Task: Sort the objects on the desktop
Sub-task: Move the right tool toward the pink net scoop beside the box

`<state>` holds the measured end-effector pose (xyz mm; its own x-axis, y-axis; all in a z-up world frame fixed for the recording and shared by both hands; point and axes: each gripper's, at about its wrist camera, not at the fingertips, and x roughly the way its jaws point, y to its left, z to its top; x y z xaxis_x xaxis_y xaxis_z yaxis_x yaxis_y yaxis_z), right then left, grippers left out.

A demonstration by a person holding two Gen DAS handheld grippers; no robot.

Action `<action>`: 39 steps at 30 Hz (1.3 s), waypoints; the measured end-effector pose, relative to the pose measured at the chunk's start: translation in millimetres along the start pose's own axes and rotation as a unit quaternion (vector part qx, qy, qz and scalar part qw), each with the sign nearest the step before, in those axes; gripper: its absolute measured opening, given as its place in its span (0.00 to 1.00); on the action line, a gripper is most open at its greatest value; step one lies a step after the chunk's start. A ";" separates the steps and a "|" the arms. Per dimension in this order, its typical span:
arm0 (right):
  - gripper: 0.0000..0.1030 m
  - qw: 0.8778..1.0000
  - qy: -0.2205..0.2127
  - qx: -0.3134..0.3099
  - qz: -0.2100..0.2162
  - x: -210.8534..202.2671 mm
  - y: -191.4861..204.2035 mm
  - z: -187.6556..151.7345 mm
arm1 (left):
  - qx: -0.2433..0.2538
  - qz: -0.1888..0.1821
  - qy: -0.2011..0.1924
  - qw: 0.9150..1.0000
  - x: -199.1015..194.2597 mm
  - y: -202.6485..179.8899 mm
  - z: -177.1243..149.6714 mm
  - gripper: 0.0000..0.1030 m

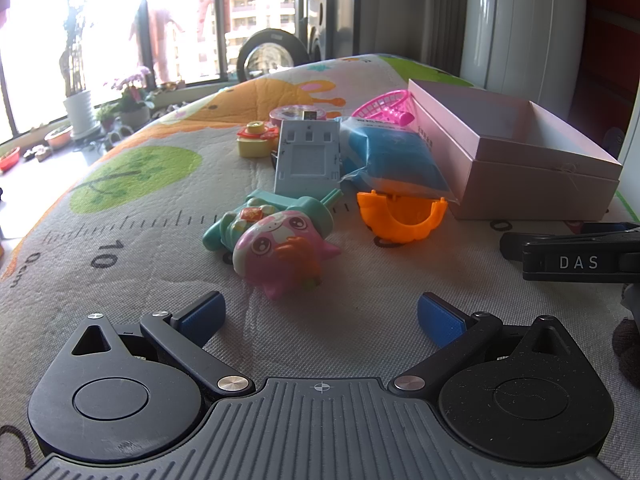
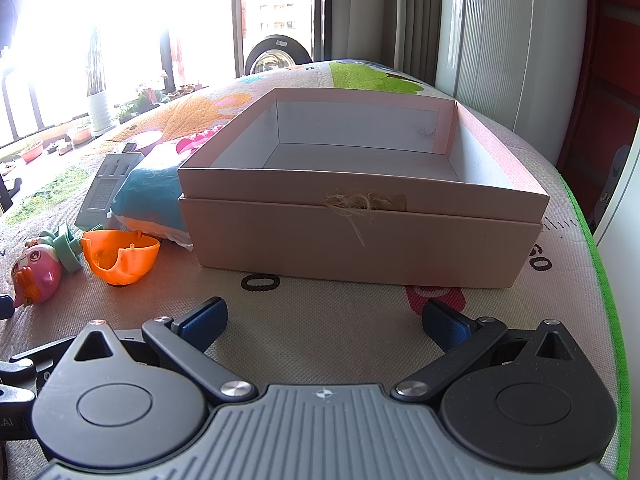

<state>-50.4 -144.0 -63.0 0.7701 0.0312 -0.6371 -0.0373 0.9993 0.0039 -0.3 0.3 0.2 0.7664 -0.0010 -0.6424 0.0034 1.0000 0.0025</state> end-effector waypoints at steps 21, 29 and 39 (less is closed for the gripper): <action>1.00 1.000 0.000 0.000 0.000 0.0 0.0 0.0 | 0.000 -0.001 0.000 1.000 0.0 0.0 0.0 1.00; 1.00 1.000 0.000 0.000 0.000 0.0 0.1 0.0 | 0.000 -0.001 0.000 1.000 0.0 0.0 0.0 1.00; 1.00 1.000 0.009 -0.001 0.000 -7.2 1.7 -4.4 | 0.001 -0.001 0.002 1.000 0.1 0.2 0.6 1.00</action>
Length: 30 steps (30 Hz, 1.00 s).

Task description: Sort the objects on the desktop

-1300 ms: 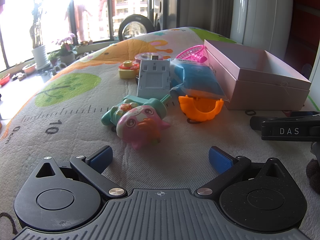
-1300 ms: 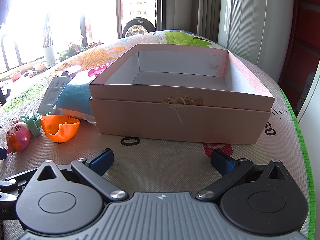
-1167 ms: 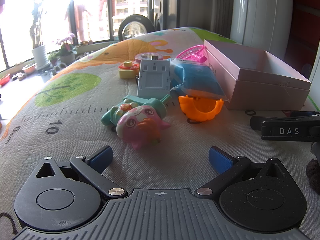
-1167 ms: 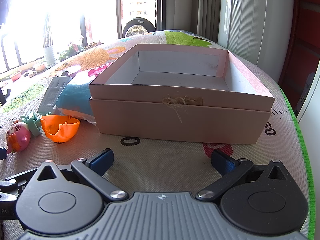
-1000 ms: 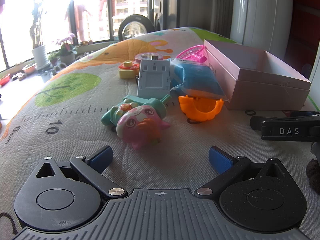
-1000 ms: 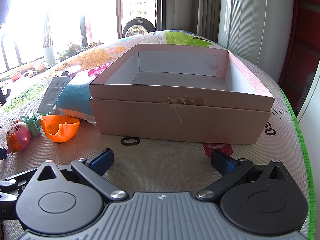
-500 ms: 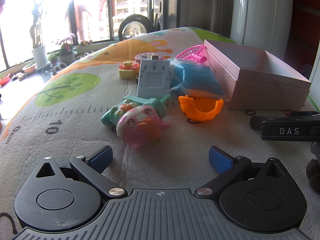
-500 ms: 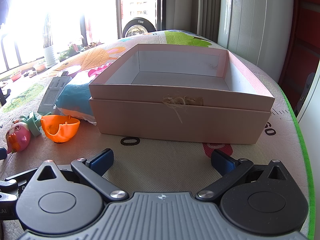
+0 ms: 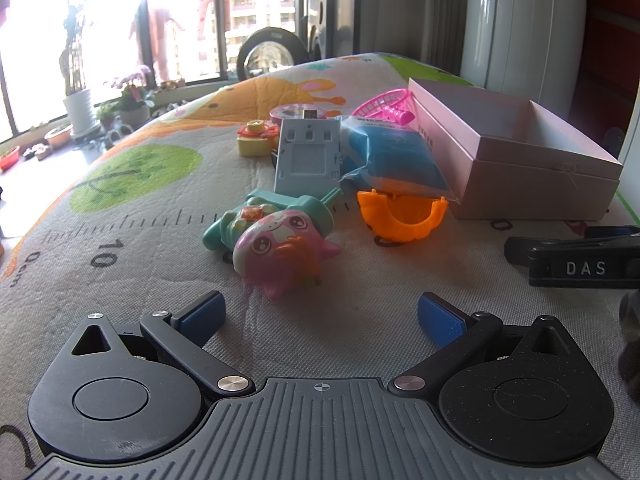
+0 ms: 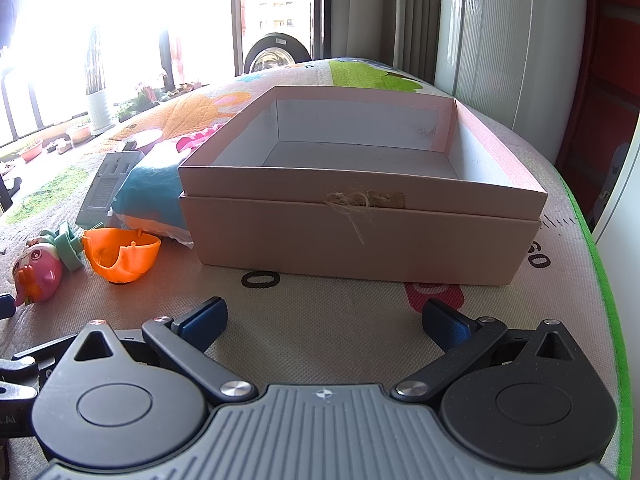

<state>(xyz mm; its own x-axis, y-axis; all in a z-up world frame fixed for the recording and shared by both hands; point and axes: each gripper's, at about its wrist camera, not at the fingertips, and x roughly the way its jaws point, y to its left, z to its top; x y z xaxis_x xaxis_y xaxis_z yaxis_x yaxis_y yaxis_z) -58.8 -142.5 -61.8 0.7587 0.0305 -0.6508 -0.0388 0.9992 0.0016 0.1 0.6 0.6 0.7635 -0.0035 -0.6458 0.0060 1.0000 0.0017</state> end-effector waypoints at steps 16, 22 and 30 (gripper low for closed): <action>1.00 0.992 0.063 -0.051 0.095 -34.2 1.3 24.7 | 0.006 -0.028 0.004 1.000 -6.6 11.3 10.7 1.00; 1.00 0.987 -0.051 -0.094 0.122 -59.4 25.0 135.5 | 0.009 -0.024 -0.054 0.998 -18.1 31.8 44.6 1.00; 0.63 0.992 0.099 -0.025 0.071 126.8 36.5 255.7 | -0.068 -0.038 -0.071 0.994 -7.7 76.3 61.8 1.00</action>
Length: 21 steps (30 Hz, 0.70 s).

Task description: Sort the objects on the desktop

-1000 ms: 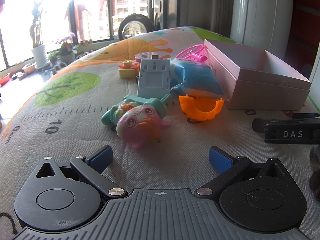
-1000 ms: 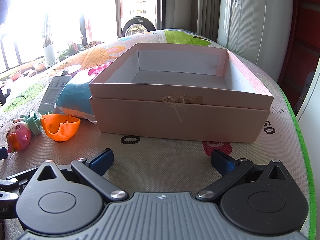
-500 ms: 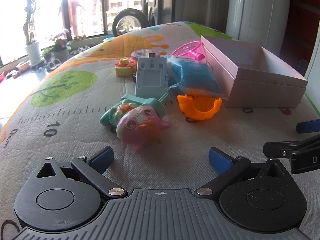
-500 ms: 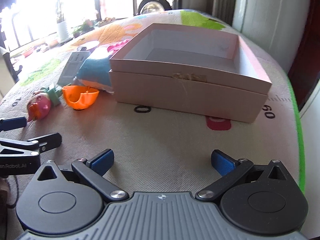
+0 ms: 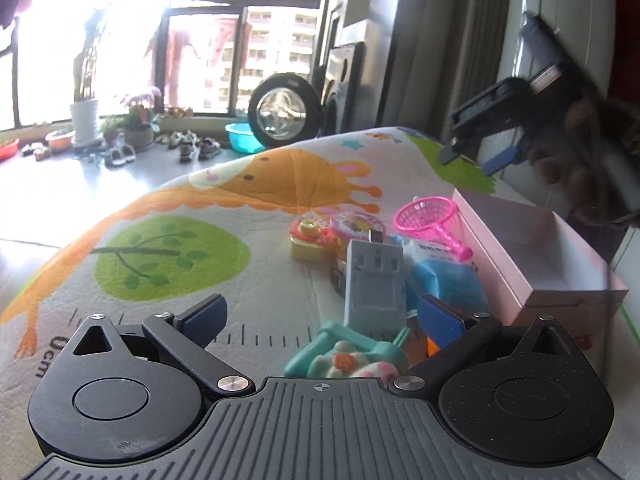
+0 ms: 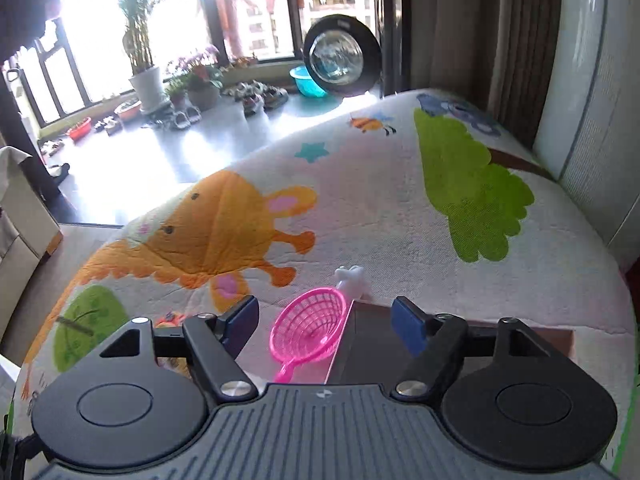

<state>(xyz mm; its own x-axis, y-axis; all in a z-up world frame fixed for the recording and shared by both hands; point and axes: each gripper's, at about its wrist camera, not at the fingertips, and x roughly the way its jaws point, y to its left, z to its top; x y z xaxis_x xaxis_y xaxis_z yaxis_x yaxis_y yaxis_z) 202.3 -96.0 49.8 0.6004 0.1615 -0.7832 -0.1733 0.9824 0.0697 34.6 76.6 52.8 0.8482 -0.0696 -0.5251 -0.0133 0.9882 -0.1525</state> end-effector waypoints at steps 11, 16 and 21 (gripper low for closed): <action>0.26 0.994 0.108 -0.017 -0.008 105.4 19.7 12.9 | -0.019 -0.028 0.014 0.999 3.3 19.2 -7.6 1.00; 0.26 0.994 0.084 -0.033 0.066 59.4 53.7 4.5 | -0.016 -0.043 0.031 0.998 0.9 17.1 -15.8 1.00; 0.26 0.983 0.054 -0.047 0.169 -26.4 56.5 -34.5 | 0.015 -0.053 0.048 0.997 -4.9 7.4 -30.2 1.00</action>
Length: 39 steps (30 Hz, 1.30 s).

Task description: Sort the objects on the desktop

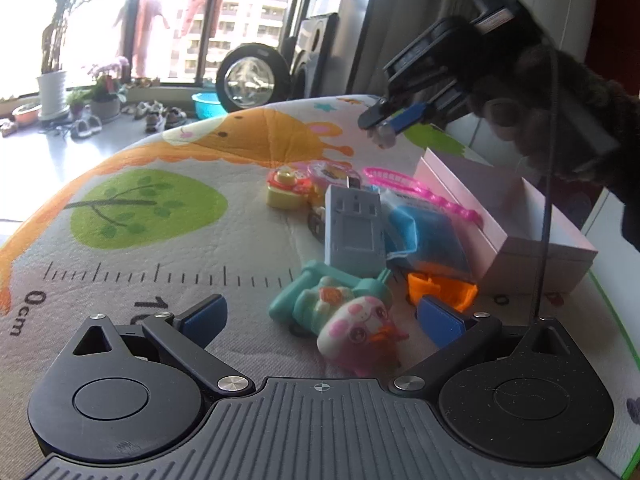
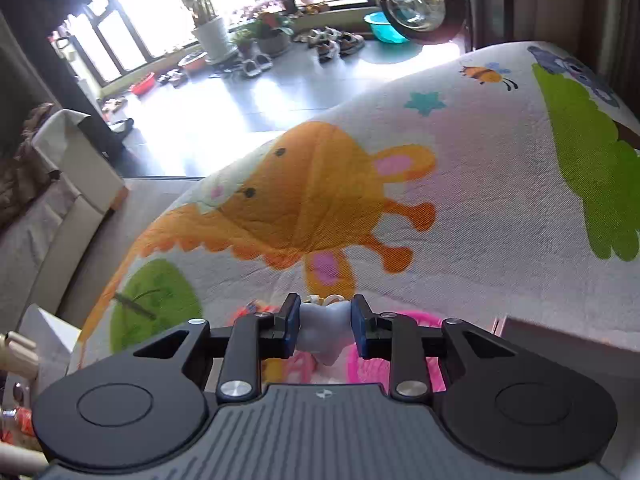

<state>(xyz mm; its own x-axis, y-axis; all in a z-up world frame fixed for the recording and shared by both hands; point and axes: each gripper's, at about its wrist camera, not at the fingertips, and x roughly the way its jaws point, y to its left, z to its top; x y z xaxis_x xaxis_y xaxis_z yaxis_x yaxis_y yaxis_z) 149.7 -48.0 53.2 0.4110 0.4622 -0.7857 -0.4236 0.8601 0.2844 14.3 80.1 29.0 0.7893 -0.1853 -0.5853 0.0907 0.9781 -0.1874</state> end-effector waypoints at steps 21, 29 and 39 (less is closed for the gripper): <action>0.53 0.986 -0.079 -0.129 -0.070 -66.6 28.0 -218.2 | 0.131 0.050 0.003 0.990 12.9 -40.0 -12.2 0.70; 0.66 0.989 -0.070 -0.107 -0.071 -19.0 42.7 -187.6 | 0.165 -0.009 0.029 0.986 -22.8 -40.6 -30.0 0.78; 0.55 0.988 -0.078 -0.114 -0.074 -50.8 41.2 -211.3 | 0.106 0.022 0.055 0.993 -0.2 -47.5 -22.3 0.92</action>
<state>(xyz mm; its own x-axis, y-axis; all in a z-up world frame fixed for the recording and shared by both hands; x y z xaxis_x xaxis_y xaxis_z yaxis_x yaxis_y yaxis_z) -59.2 -81.6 -11.3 0.5946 0.3780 -0.7096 -0.5133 0.8578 0.0269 -3.7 31.6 20.4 0.7249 -0.1399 -0.6745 0.1925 0.9813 0.0034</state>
